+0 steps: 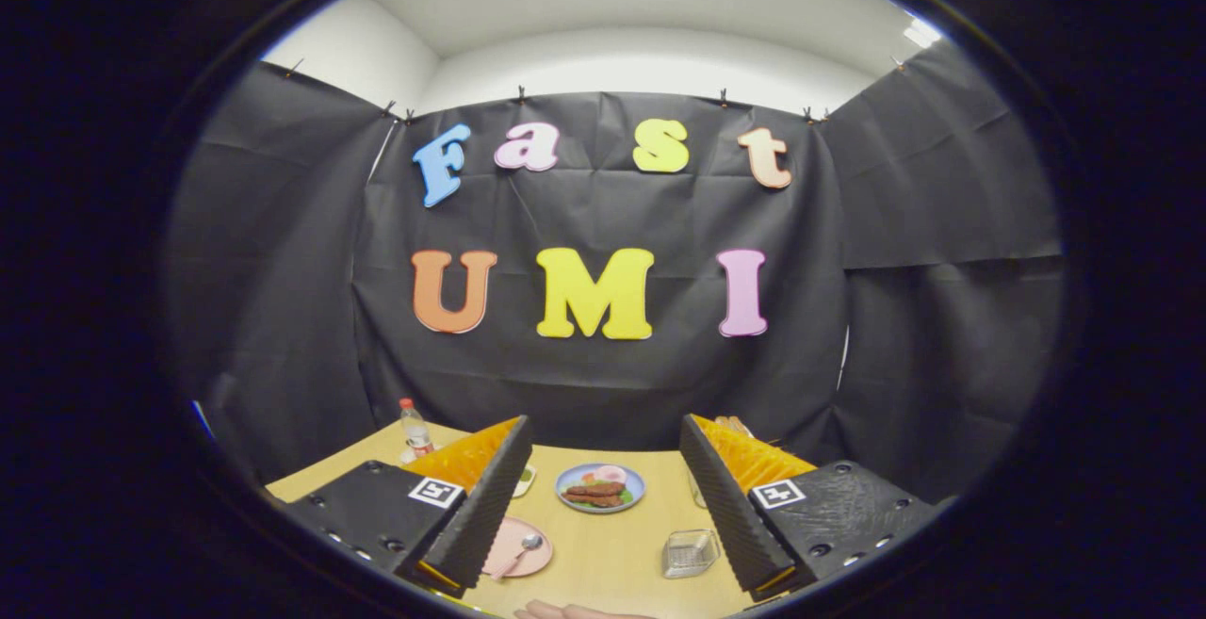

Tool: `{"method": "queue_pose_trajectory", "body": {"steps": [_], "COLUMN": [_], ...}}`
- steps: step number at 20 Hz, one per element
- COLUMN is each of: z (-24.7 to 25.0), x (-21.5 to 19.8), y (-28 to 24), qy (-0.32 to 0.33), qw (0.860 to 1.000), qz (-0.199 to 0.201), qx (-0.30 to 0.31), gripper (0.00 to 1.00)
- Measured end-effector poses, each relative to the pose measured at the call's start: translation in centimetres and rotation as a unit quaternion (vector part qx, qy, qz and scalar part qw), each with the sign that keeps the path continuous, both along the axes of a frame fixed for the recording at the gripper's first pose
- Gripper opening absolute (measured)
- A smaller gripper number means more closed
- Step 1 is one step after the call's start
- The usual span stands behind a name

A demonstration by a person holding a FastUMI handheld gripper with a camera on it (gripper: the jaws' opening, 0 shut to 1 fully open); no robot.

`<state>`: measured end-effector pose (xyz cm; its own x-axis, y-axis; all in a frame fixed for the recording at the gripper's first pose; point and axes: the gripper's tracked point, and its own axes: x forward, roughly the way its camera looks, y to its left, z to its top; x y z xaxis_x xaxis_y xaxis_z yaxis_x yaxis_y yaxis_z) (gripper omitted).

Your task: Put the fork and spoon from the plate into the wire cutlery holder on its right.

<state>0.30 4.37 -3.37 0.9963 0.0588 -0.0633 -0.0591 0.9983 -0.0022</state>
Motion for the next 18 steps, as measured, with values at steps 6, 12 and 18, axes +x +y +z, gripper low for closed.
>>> {"method": "queue_pose_trajectory", "body": {"steps": [6, 12, 18], "z": [-3.3, -11.1, -23.7], "x": [0.8, 2.5, 4.3], "y": [1.8, 4.9, 10.2], "qy": [0.036, 0.123, 0.268], "qw": [0.999, 0.992, 0.963], "qz": [-0.009, -0.009, -0.007], "qx": [-0.009, -0.006, -0.003], "gripper": [0.95, 0.95, 0.95]}}
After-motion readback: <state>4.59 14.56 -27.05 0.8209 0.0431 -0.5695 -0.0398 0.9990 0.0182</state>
